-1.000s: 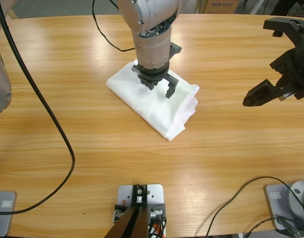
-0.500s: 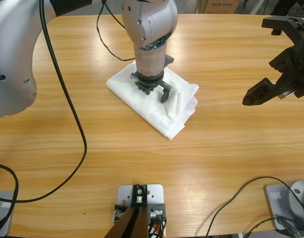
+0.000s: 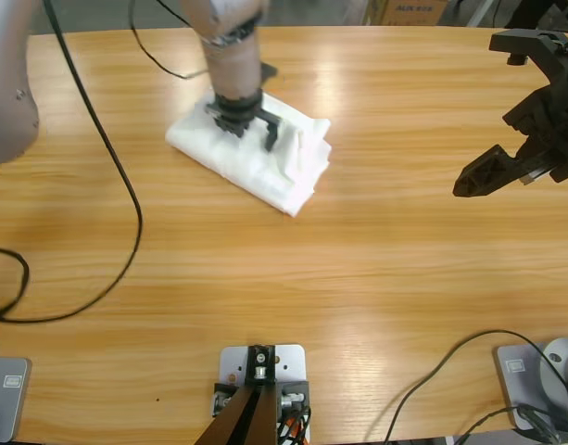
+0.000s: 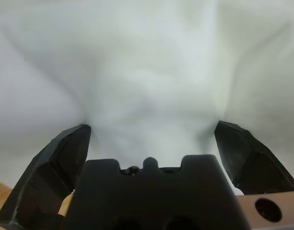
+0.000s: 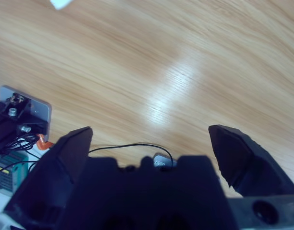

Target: Fold clothes

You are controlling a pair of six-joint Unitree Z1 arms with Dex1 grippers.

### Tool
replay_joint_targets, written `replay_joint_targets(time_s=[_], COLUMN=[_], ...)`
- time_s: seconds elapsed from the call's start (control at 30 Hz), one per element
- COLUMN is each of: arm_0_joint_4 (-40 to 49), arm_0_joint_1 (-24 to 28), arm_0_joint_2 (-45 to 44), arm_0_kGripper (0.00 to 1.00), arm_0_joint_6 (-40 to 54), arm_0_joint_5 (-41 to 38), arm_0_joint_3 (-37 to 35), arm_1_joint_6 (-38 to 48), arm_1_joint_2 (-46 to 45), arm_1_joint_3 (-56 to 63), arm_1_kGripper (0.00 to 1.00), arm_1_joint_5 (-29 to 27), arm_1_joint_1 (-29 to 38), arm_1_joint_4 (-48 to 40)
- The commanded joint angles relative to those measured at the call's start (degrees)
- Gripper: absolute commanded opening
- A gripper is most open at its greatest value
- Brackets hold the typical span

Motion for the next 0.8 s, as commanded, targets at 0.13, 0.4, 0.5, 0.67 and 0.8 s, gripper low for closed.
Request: replay_joint_targets(time_s=[0.13,0.4,0.5,0.67,0.8], arm_0_joint_4=[8.9,8.7,8.7,8.7,8.9], arm_0_joint_1=[10.1,0.8,-5.8,-7.4,-7.4], arm_0_joint_2=[-10.5,-11.7,-7.5,-2.1,-1.2], arm_0_kGripper=[0.996,0.996,0.996,0.996,0.996], arm_0_joint_6=[-2.9,-1.1,0.6,0.7,0.7], arm_0_joint_5=[2.9,0.8,0.4,-5.3,-4.3], arm_0_joint_3=[10.2,1.3,-8.3,-13.1,-13.0], arm_1_joint_6=[-0.6,-0.6,-0.6,-0.6,-0.6], arm_1_joint_2=[2.2,0.8,0.5,-0.5,-1.1], arm_1_joint_3=[-1.1,-1.6,-1.4,-1.3,-0.1], arm_1_kGripper=[1.000,1.000,1.000,1.000,1.000], arm_1_joint_5=[1.1,1.1,1.1,0.9,0.7], arm_1_joint_1=[0.5,0.5,0.5,0.5,0.5], arm_1_joint_4=[0.1,0.2,0.2,0.4,0.4])
